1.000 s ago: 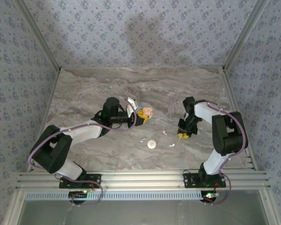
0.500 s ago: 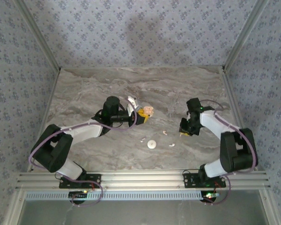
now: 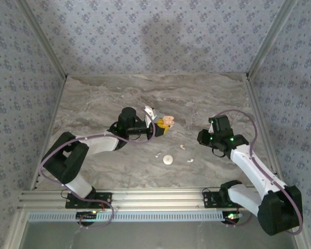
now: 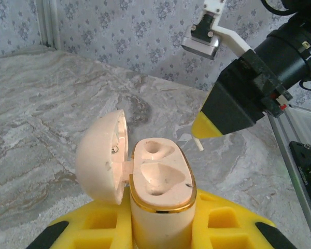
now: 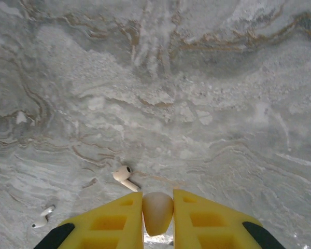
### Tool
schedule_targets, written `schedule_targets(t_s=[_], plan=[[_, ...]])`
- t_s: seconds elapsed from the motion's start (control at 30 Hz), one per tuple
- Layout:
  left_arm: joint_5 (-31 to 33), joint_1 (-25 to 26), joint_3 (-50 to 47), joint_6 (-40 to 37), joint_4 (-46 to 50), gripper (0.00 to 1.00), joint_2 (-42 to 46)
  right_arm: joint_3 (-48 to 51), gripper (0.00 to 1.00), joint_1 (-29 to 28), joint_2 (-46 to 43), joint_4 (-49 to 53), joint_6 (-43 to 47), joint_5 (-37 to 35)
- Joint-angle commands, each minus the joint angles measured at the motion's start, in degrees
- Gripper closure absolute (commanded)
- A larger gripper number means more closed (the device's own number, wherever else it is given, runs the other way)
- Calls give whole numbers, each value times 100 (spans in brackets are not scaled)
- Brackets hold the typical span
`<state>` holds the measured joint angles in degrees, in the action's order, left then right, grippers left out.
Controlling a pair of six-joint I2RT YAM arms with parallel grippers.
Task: Insert wireless bluetooth earbuds into charging case
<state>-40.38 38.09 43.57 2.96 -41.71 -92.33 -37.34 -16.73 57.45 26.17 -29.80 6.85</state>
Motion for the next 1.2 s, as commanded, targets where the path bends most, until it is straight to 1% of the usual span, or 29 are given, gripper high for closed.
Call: schedule_targets(t_s=[0.0, 0.17, 0.3, 0.37, 0.5, 0.63, 0.8, 1.0, 1.17], plan=[[98, 56, -2, 122, -777, 81, -76, 177, 80, -97, -237, -468, 4, -175], [118, 69, -145, 40, -1274, 81, -238, 335, 80, -254, -468, -1049, 459, -169], [-37, 81, -146, 79, -1620, 81, -367, 166, 80, -442, -710, -1141, 781, -38], [-66, 115, -138, 67, -1623, 81, -331, 107, 80, -541, -902, -1165, 917, 21], [-132, 233, -90, -309, -1320, 81, -161, 109, 81, -666, -1355, -1335, 1174, 188], [-229, 288, -76, -497, -1163, 81, -58, 60, 80, -709, -1629, -1629, 1370, 381], [-464, 338, -38, -510, -1178, 81, -40, -155, 80, -719, -1544, -2048, 1548, 723], [-418, 388, -38, -566, -1278, 81, -65, -332, 80, -743, -1355, -2268, 1645, 1314], [-423, 384, 35, -539, -1294, 81, -96, -302, 80, -785, -1292, -2279, 1680, 1516]])
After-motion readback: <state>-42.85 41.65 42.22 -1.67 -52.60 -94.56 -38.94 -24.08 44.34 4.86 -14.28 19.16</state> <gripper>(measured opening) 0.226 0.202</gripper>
